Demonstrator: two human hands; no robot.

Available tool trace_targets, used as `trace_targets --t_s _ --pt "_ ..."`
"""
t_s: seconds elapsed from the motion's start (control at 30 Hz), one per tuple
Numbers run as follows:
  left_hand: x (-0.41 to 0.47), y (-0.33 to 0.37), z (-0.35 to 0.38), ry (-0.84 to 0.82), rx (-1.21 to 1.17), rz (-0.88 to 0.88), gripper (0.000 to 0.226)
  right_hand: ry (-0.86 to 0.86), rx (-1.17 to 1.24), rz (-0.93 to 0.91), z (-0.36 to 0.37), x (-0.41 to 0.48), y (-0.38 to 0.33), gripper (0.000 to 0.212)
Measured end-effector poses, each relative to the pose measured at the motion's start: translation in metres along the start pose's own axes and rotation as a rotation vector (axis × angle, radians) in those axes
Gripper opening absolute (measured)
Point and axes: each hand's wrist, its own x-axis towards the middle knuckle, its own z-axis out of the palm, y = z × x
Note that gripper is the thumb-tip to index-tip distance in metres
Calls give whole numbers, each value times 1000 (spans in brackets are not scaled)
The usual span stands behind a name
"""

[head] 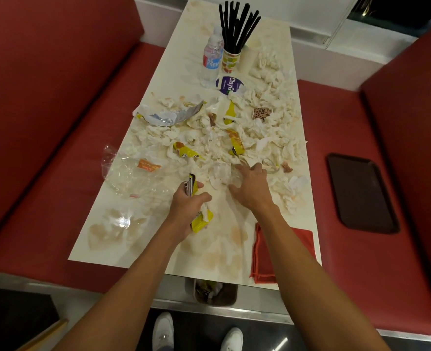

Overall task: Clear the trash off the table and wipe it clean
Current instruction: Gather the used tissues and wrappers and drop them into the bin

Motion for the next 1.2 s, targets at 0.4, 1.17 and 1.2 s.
trace_targets --t_s 0.4,1.17,1.2 --pt "-17 -6 -4 -52 -91 -14 27 127 133 75 12 -38 10 18" --pt "-120 -29 -18 -83 576 270 8 158 445 73 -6 -191 3 28" --pt "-128 -33 -18 -76 603 284 7 148 475 74 -9 -202 4 27"
